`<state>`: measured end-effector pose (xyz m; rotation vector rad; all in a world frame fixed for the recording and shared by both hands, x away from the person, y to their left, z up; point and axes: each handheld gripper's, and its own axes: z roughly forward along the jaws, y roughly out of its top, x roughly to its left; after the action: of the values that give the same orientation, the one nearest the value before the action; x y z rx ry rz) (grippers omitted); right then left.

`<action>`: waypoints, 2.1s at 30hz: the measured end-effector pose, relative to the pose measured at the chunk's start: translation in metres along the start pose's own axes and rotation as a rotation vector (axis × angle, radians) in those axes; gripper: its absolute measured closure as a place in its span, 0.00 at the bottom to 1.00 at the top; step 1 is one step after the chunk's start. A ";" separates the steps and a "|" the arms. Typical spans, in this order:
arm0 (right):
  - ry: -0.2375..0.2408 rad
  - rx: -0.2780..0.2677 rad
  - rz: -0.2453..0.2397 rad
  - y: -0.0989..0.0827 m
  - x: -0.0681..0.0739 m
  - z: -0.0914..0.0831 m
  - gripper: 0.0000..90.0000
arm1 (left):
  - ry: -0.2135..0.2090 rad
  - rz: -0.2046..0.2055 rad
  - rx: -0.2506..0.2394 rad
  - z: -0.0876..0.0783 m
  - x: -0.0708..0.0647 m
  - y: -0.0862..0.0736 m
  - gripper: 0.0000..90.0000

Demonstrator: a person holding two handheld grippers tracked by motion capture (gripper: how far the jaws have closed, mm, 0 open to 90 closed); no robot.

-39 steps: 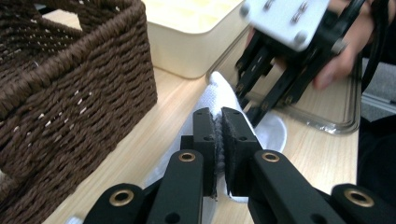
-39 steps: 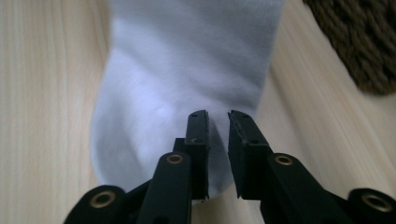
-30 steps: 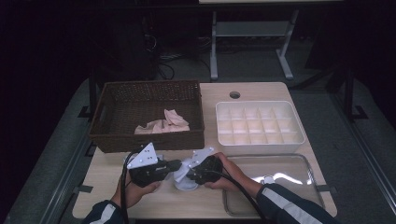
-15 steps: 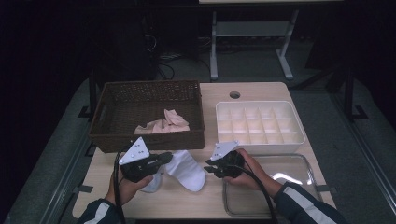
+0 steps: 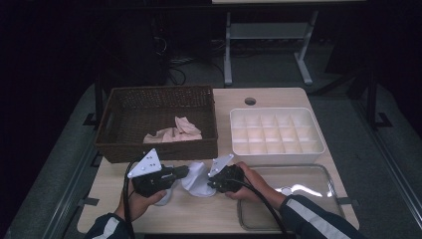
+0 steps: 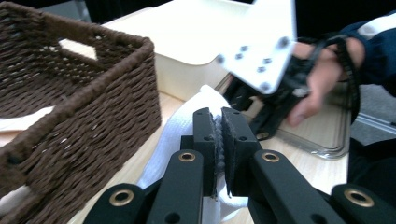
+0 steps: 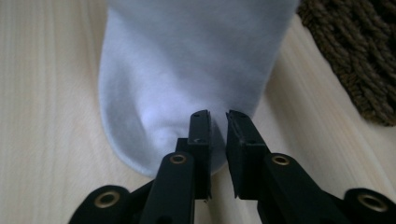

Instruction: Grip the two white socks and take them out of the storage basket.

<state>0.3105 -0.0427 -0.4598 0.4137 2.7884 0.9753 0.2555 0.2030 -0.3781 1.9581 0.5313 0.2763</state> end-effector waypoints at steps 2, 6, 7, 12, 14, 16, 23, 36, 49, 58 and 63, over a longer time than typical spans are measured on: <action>-0.001 -0.017 0.017 0.003 -0.003 0.004 0.82 | -0.016 0.004 -0.003 0.002 -0.003 0.001 0.94; 0.017 -0.060 0.022 0.011 -0.006 0.016 0.75 | -0.038 0.014 0.005 0.006 -0.007 0.002 0.94; 0.015 -0.064 0.016 0.013 -0.006 0.018 0.70 | -0.041 0.011 0.003 0.006 -0.007 0.001 0.94; 0.010 -0.095 0.019 0.013 -0.012 0.001 0.56 | -0.030 0.014 0.037 0.012 -0.007 -0.002 0.94; 0.027 -0.109 0.035 0.006 -0.018 -0.014 0.56 | -0.034 0.014 0.043 0.016 -0.007 -0.003 0.94; 0.019 -0.128 0.056 -0.002 -0.022 -0.029 0.56 | -0.035 0.012 0.057 0.021 -0.007 -0.003 0.94; -0.008 -0.135 0.105 -0.031 -0.024 -0.061 0.67 | -0.073 0.046 0.136 0.056 -0.019 -0.002 0.93; -0.065 -0.147 0.078 -0.030 -0.016 -0.069 0.68 | -0.057 0.041 0.156 0.051 -0.003 -0.006 0.41; 0.040 -0.078 -0.127 0.007 0.039 -0.028 0.48 | 0.063 -0.019 0.306 0.043 0.020 -0.038 0.44; -0.001 -0.043 -0.063 -0.001 0.024 -0.020 0.85 | -0.015 0.008 0.304 0.043 0.010 -0.041 0.41; -0.004 -0.115 0.026 -0.003 0.013 -0.040 0.86 | -0.044 0.020 0.331 0.066 0.003 -0.047 0.40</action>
<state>0.2876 -0.0645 -0.4318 0.4364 2.7132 1.1328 0.2739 0.1688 -0.4489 2.2848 0.5560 0.1645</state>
